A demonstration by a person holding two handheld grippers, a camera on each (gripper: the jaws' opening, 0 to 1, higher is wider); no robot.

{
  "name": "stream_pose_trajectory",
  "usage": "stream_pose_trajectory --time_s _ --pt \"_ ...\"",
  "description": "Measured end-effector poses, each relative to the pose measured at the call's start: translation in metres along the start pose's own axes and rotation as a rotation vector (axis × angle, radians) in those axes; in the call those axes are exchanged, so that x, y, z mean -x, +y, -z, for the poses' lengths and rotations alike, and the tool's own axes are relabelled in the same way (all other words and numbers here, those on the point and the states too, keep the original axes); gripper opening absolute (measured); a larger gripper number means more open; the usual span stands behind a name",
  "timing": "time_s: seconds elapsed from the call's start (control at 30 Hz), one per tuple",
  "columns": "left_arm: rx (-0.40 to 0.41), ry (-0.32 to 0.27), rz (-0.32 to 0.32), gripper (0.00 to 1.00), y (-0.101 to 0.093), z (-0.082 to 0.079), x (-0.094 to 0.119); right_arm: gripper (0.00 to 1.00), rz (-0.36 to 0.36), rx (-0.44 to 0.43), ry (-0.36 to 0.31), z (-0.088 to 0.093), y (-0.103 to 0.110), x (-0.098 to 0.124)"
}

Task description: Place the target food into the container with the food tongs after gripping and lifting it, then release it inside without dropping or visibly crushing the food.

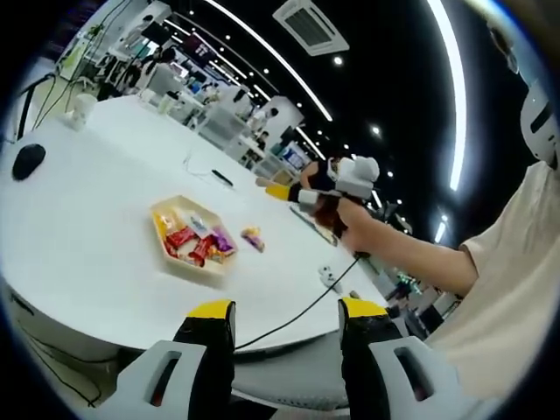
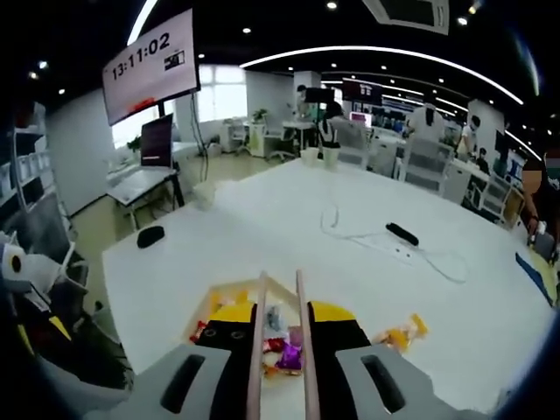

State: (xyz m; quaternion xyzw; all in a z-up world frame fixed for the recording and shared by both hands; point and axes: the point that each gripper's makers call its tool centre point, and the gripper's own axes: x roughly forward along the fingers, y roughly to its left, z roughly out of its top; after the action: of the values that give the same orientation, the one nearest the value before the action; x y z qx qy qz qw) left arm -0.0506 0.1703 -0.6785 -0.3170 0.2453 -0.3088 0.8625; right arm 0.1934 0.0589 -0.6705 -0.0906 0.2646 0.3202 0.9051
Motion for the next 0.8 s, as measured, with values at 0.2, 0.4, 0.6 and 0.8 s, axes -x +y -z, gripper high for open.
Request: stream_pose_trajectory --time_s 0.2,0.4,0.6,0.8 --pt "-0.003 0.010 0.005 0.46 -0.001 0.002 -0.001 0.23 0.024 -0.067 -0.012 0.007 -0.015 0.011" --pt "-0.008 0.028 0.013 0.46 -0.003 0.003 -0.005 0.24 0.027 -0.111 -0.025 0.015 -0.021 0.020" --pt "-0.015 0.046 0.027 0.46 -0.006 0.003 -0.010 0.25 0.053 -0.146 -0.025 0.029 -0.034 0.030" --pt "-0.019 0.069 0.043 0.46 -0.006 0.004 -0.017 0.25 0.073 -0.166 -0.024 0.041 -0.047 0.041"
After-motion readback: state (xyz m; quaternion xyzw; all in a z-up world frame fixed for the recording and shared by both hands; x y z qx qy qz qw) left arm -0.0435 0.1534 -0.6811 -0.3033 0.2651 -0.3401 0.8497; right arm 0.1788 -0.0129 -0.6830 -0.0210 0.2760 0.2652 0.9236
